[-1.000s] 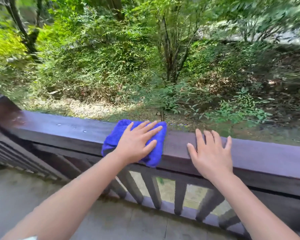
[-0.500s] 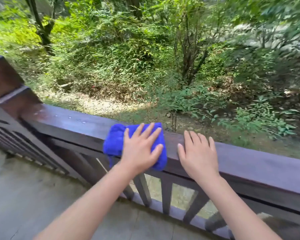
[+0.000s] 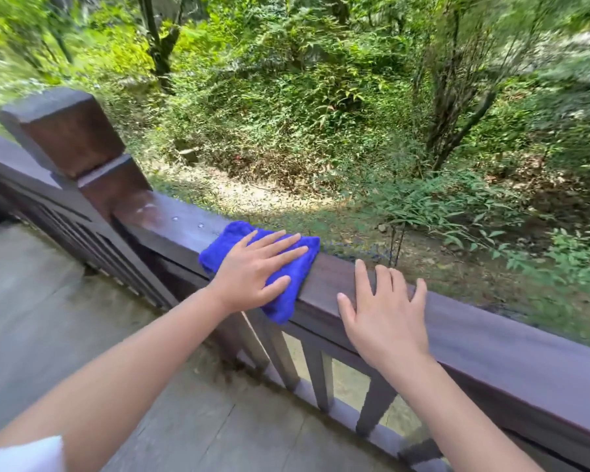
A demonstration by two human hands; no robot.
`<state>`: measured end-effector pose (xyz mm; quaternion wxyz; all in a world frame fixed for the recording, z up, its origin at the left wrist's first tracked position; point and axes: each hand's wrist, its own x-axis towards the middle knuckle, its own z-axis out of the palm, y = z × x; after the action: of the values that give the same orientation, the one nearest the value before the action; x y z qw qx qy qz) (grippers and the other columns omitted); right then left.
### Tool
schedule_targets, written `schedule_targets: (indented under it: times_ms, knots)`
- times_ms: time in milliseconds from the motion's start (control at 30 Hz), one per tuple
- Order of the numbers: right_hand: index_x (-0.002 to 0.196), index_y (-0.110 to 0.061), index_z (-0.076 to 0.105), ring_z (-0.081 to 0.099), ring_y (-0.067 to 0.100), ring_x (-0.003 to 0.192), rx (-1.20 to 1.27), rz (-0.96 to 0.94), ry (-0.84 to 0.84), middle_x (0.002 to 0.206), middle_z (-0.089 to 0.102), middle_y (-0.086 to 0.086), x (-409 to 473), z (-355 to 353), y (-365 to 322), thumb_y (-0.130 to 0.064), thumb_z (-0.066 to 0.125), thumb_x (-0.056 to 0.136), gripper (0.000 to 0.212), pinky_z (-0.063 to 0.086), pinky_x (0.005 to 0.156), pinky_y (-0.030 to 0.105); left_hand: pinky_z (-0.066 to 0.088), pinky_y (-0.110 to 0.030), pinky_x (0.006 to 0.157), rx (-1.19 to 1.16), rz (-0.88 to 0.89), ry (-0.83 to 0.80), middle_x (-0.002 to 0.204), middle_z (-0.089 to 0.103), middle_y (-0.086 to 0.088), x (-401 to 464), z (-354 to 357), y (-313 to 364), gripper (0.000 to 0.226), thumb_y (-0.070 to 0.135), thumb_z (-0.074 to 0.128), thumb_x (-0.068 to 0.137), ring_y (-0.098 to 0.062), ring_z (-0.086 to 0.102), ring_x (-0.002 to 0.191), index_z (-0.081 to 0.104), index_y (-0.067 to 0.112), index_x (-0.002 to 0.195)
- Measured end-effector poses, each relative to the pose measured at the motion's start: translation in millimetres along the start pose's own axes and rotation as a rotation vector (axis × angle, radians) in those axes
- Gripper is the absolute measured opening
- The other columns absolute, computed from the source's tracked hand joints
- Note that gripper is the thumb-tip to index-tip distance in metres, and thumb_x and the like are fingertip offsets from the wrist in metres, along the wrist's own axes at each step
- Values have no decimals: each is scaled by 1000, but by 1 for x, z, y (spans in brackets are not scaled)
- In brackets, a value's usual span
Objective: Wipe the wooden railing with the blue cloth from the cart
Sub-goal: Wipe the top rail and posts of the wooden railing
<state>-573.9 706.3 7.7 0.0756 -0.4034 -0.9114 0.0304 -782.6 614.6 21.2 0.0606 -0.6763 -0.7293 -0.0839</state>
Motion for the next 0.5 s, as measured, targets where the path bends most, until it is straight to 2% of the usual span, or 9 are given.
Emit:
schedule_targets:
  times_ms: [233,367,433,500]
  knots:
    - [141,-13,19,35,32,120,26,-7,-32,130,42,15,31,8,-60,-52,22,87,66,21,104,59,29,-47,107,56,-16,8,144,40,-1,-27,-7,-118,52,38,30,86,-23,36,133,42,23,134]
    - [141,-12,19,35,32,120,48,1,-11,129,42,14,51,15,-102,-50,23,89,65,20,106,57,29,-49,107,39,-140,-1,144,40,-6,-37,-21,-179,57,40,24,84,-27,38,133,41,21,135]
    - [141,-12,19,35,32,120,52,5,-13,129,42,14,61,18,-123,-49,23,89,64,19,106,57,25,-52,110,16,-225,34,147,37,-1,-37,-18,-182,60,45,21,82,-23,33,136,41,25,135]
    - [141,-12,19,37,32,120,55,21,-13,129,44,13,71,22,-139,-48,23,89,63,19,106,57,16,-52,112,3,-383,66,150,32,6,-34,-9,-163,60,48,21,81,-18,26,139,37,31,137]
